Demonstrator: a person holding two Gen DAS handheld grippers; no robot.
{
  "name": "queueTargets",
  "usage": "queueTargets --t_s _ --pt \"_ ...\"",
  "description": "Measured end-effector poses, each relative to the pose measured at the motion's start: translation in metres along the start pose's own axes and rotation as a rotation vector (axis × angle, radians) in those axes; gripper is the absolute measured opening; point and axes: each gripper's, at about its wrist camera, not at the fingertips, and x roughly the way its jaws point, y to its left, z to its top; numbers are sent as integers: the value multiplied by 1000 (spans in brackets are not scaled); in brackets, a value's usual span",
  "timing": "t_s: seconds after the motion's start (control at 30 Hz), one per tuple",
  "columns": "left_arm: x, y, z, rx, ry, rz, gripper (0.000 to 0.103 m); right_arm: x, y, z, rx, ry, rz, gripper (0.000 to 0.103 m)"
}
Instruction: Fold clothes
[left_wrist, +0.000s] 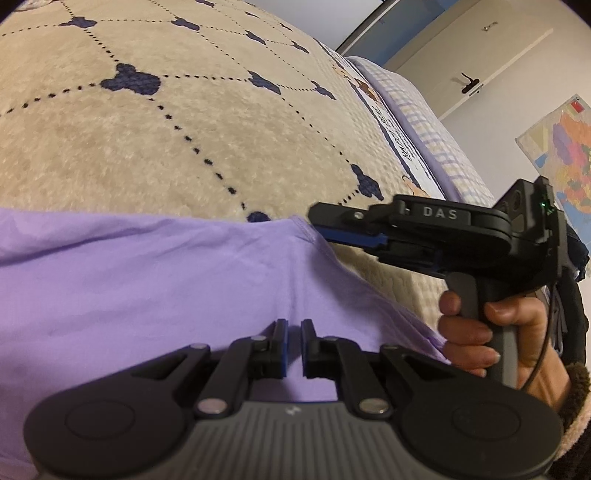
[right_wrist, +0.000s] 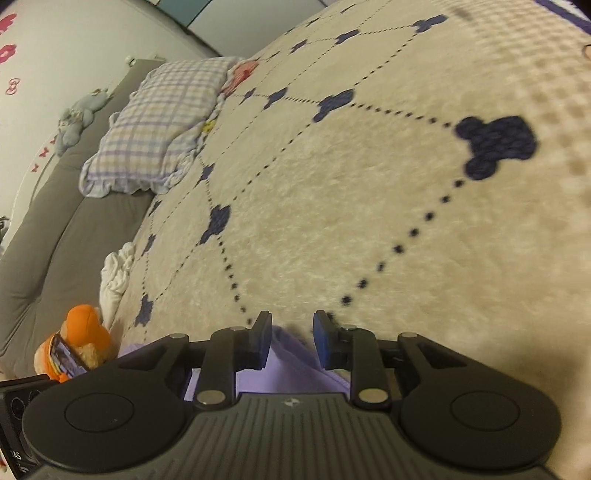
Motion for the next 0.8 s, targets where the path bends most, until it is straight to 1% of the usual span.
queueTargets --t_s 0.03,0.17,0.37,0.5,0.63,0.8 --pt "0 -1 0 -1 -1 2 7 -6 -2 0 5 -11 -7 29" --pt "-1 -8 1 6 -10 5 9 -33 -16 -6 43 -58 10 29" --pt "4 -22 0 46 -5 2 11 -76 -38 -25 -31 -67 -21 29" --pt "10 -31 -3 77 1 -7 18 -103 -51 -34 -90 -63 -55 29" --pt "13 -40 -5 105 4 -19 29 -128 -57 -36 -110 -87 -63 29" --pt "11 -50 -10 147 1 -33 31 -151 -56 -43 -155 -79 -65 29"
